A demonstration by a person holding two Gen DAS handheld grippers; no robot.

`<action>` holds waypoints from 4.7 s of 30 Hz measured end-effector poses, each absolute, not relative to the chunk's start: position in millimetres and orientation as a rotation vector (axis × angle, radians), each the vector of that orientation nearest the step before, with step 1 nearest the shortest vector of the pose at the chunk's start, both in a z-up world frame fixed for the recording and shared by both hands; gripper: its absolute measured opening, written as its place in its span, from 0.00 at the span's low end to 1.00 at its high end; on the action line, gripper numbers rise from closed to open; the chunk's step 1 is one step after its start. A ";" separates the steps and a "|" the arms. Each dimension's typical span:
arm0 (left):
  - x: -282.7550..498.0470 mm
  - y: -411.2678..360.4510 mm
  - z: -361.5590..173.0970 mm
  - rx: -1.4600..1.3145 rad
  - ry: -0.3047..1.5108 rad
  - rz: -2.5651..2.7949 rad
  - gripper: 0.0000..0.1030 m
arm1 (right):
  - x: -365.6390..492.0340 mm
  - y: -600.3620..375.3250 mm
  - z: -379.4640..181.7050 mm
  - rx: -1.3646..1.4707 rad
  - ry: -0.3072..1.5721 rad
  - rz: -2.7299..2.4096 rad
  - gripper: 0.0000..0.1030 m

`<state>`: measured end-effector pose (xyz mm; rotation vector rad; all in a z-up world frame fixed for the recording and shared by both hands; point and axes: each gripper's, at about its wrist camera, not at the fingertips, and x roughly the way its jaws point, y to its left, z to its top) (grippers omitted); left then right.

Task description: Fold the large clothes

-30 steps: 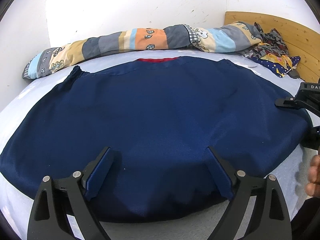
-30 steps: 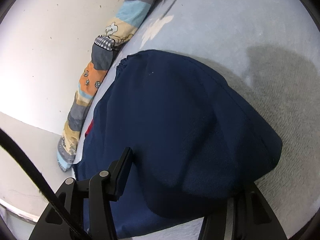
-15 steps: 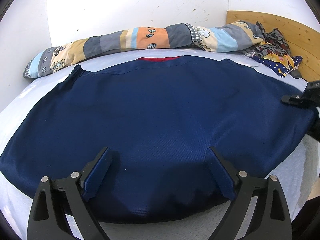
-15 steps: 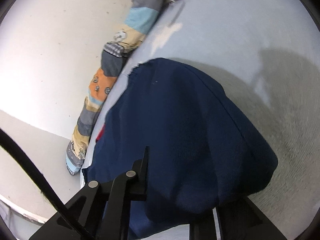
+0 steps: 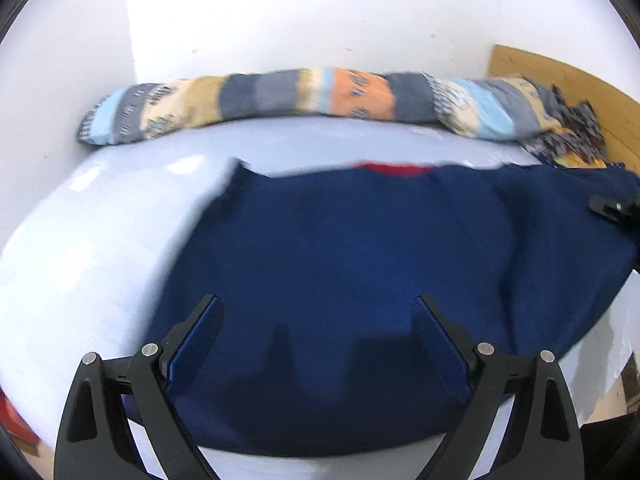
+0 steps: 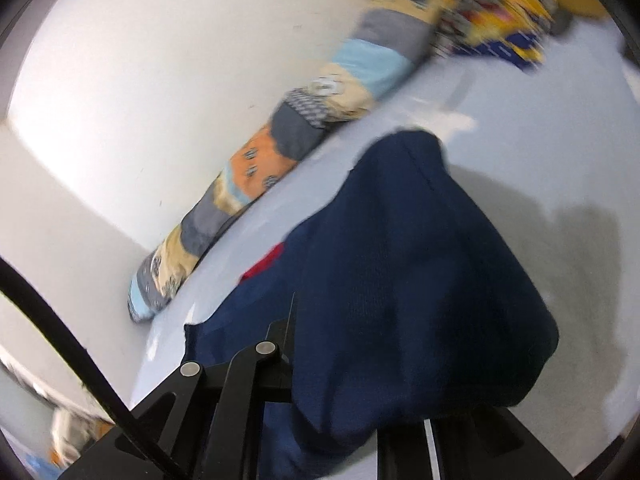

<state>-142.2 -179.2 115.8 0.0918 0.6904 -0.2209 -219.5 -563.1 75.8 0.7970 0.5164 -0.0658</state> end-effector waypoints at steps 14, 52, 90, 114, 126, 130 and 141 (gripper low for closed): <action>-110.7 57.4 144.9 -0.181 0.664 0.221 0.92 | -125.8 -213.1 61.8 -0.004 0.725 0.156 0.15; -119.2 -69.1 143.6 -0.032 0.689 -0.299 0.92 | -217.7 -387.8 89.9 0.144 0.646 0.314 0.14; -95.4 -104.2 65.8 0.100 0.984 -0.149 0.92 | 80.4 -368.0 47.7 0.078 0.944 0.149 0.15; -119.8 -106.7 71.6 0.064 0.930 -0.172 0.92 | -98.7 -318.5 79.5 -0.102 0.905 0.362 0.15; -123.5 -122.9 62.1 0.152 0.916 -0.140 0.92 | -166.3 -310.7 27.5 -0.071 0.990 0.438 0.15; -122.4 -123.6 59.6 0.156 0.913 -0.139 0.92 | -164.3 -311.5 22.8 -0.054 1.001 0.459 0.16; -123.6 -128.4 65.6 0.164 0.882 -0.140 0.92 | -161.7 -327.4 30.1 0.043 1.011 0.491 0.16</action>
